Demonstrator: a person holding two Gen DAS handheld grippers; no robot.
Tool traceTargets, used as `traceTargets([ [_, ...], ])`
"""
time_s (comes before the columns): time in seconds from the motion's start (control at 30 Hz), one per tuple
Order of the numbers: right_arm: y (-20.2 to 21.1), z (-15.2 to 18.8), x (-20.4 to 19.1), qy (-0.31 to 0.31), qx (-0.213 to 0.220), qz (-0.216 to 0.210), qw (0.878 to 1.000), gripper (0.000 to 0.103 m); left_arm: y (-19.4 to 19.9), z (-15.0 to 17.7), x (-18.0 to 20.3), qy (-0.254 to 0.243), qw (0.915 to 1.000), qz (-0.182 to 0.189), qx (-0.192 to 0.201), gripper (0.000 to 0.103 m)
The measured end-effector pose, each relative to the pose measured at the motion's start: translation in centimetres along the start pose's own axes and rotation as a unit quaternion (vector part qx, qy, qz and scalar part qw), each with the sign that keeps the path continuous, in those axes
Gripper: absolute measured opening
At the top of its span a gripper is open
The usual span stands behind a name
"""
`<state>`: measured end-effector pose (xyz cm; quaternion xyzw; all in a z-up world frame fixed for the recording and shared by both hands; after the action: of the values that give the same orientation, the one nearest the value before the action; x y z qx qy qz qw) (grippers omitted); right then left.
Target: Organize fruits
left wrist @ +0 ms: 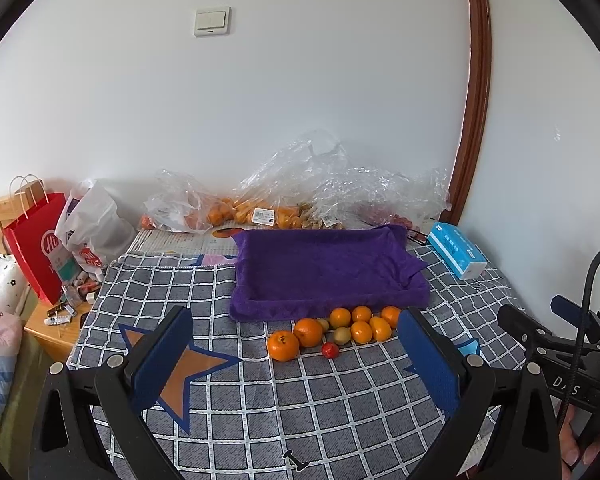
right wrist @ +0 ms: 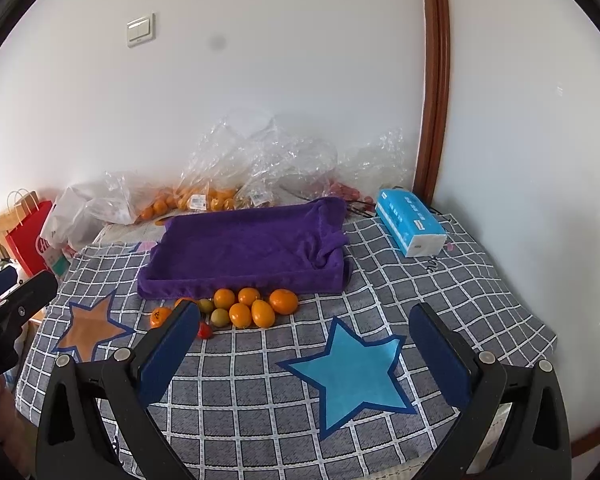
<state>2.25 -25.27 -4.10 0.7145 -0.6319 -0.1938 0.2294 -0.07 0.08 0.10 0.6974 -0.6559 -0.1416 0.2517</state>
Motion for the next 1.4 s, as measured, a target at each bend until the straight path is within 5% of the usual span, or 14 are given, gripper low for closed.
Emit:
traceTargets([
  [1.4,-0.4,0.0,-1.2,0.010,0.009,0.001,1.000,0.103,-0.3,0.6,-1.0,0.021,0.9997,0.005,0.008,0.102],
])
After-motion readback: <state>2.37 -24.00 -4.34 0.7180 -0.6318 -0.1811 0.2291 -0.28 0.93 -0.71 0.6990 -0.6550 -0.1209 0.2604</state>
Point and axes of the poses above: each gripper's, at about its wrist camera, not at the fingertips, and y roughly against the way its jaws point, x to its right, z to its underside, the point moved 1 cm from there along -y, roughly the way its jaws point, and after that the axes turned 5 degrees about y, right-handed, at the moved point
